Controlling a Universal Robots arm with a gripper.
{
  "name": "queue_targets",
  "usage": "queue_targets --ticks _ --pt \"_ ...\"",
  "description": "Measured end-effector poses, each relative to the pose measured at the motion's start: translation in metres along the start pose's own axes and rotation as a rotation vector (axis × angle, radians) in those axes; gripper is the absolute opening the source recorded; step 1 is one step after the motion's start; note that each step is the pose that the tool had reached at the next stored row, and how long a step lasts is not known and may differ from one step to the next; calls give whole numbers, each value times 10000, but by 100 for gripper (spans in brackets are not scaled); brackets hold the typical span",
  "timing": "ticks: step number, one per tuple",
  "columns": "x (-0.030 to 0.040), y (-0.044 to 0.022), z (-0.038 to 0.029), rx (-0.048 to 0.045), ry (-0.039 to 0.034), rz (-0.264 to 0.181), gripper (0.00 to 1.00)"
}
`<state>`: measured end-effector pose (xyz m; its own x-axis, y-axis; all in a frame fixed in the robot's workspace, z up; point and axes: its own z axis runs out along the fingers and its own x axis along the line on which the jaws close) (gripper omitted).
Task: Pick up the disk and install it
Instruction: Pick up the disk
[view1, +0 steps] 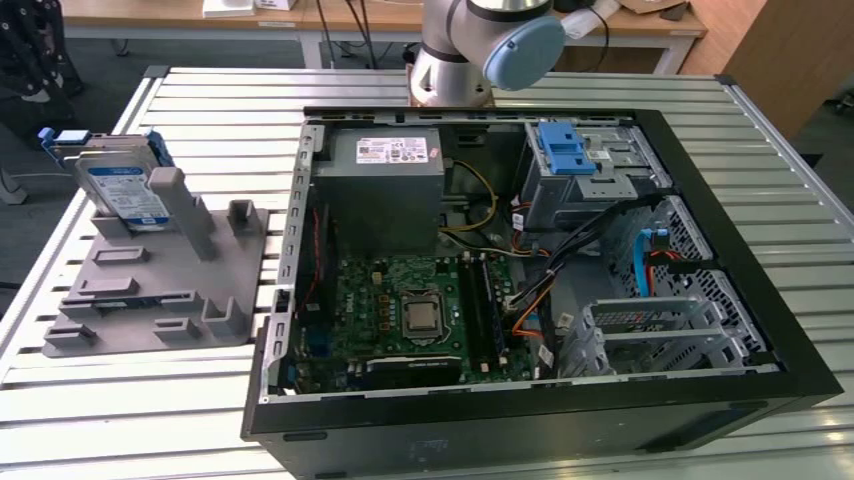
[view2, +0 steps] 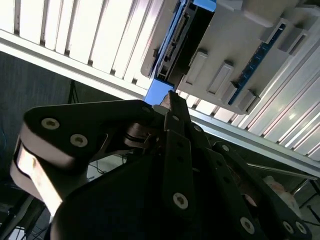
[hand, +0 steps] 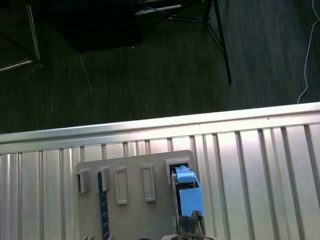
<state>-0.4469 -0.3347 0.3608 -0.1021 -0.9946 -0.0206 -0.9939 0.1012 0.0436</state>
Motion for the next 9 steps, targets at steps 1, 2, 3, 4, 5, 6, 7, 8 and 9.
queue_targets --ticks 1,2,3,4,5,6,7,8,9 --pt "0 0 2 -4 7 -178 11" --pt "0 0 3 -10 15 -342 11" --pt "1 4 7 -8 17 -403 11" --pt "1 13 12 13 17 -404 11" --pt "3 26 21 48 15 -406 11" --pt "6 49 31 94 12 -408 17" --pt "9 74 42 142 7 -409 17" --pt "11 96 55 185 3 -410 23" --pt "13 111 70 214 1 -410 29"
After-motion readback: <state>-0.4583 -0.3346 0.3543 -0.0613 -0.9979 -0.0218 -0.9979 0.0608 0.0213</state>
